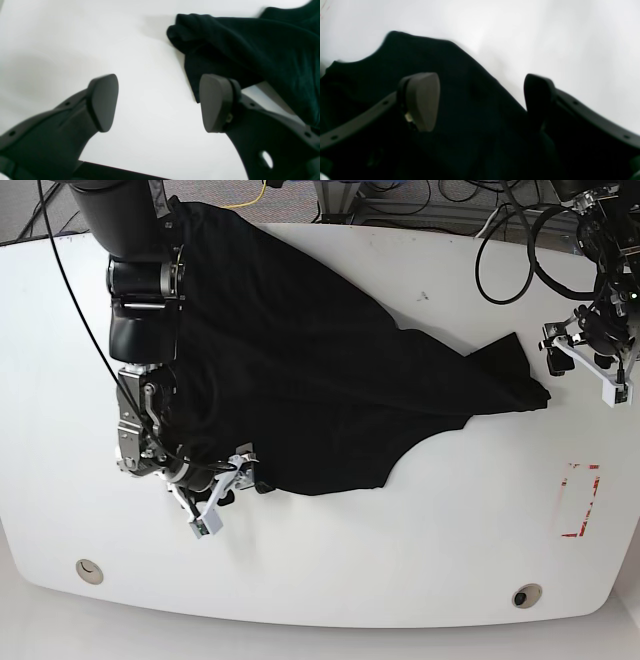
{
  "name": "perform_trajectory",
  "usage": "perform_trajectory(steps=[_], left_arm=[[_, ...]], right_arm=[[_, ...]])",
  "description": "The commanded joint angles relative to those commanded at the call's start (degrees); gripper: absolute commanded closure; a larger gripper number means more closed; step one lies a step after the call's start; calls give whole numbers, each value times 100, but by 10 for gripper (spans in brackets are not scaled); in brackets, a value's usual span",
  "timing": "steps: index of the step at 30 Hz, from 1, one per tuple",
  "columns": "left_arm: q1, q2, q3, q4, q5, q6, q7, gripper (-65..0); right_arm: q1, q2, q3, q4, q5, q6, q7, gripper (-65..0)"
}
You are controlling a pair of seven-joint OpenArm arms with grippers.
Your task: Layout the t-shirt on the table in an organized manner, then fold the t-shirt properly
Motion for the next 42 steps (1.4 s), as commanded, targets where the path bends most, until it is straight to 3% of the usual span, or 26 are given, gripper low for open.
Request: perform_trajectory(steps=[7, 14, 20, 30, 36, 38, 42], left_arm=[[9, 0, 0, 0, -18, 0, 0, -478], [9, 0, 0, 0, -26, 0, 0, -478], [9, 0, 9, 0, -26, 0, 0, -478], [-9, 0, 9, 0, -26, 0, 0, -478], [-9, 0, 18, 0, -26, 0, 0, -478], [-9, 0, 18, 0, -26, 0, 0, -478], [-9, 0, 18, 0, -26, 0, 0, -478]], right_arm=[[536, -79, -677, -1336, 0, 9, 976, -509], [765, -97, -809, -2330, 0, 26, 1714, -509], [782, -97, -826, -2585, -9, 35, 1837, -509], [580, -290, -1688, -2576, 44, 62, 1793, -506], [492, -360, -1714, -2576, 44, 264, 1714, -499], [492, -413, -1714, -2576, 35, 290, 1714, -469], [484, -466, -1723, -2576, 0, 290, 1767, -282]])
